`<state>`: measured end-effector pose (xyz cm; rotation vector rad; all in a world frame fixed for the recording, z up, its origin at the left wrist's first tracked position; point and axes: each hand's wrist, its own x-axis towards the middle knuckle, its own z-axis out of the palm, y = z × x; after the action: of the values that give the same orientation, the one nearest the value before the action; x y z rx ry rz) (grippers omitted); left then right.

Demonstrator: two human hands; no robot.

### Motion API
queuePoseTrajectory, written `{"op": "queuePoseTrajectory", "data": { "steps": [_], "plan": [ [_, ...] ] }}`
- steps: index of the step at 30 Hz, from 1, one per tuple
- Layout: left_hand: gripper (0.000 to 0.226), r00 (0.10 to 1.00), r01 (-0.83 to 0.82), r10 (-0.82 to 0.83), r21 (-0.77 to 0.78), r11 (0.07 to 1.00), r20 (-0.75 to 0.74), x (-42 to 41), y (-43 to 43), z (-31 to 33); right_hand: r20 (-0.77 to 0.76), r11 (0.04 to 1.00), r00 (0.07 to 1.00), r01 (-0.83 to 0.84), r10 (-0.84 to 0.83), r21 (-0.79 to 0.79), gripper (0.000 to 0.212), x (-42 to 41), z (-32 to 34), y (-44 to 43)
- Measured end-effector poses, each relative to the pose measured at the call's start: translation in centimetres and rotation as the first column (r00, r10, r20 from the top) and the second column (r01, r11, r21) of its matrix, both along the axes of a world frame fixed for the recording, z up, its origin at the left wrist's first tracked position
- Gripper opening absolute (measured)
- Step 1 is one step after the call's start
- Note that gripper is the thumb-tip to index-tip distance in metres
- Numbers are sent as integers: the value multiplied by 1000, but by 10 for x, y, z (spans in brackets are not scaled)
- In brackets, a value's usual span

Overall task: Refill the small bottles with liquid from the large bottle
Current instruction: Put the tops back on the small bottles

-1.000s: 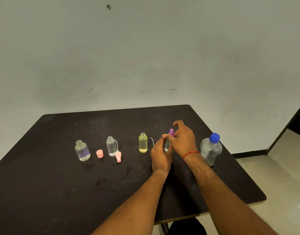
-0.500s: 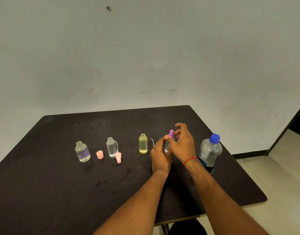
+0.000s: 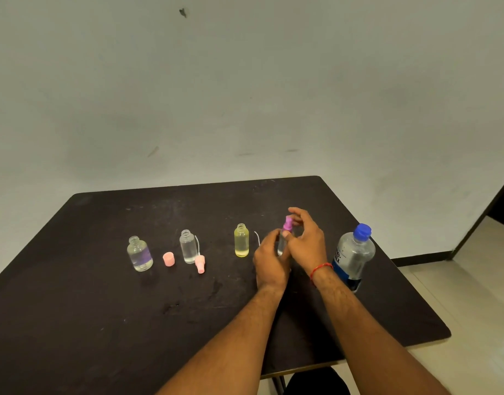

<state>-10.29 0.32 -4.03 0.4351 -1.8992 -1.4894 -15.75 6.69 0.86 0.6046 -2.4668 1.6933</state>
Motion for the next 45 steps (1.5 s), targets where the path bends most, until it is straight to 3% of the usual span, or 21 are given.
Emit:
{"op": "queuePoseTrajectory", "data": {
  "steps": [5,10,16,25,33,40,45],
  "plan": [
    [32,1000,15,-15,5,1000,20,1,0,0,-21,998,998,59,-58,18,35,0,-3,-3],
    [30,1000,24,-24,28,999,14,2,0,0,-3,999,999,40,-40,37,41,-2,0,-6],
    [27,999,10,-11,27,1000,51,1,-1,0,-9,998,998,56,-56,35,24,-2,-3,-3],
    [24,997,-35,30,64,997,76,1,0,2,-10,987,986,164,-164,6,28,1,-9,-16],
    [33,999,-38,39,-31,999,33,0,-1,6,0,986,988,153,-153,-69,22,-7,-1,-16],
    [39,990,-131,133,-37,991,44,13,3,8,3,989,990,142,-142,-34,26,-9,0,-18],
    [22,962,-246,244,-8,969,-123,42,-6,7,-29,985,984,175,-175,8,48,-6,-6,-16]
  ]
}}
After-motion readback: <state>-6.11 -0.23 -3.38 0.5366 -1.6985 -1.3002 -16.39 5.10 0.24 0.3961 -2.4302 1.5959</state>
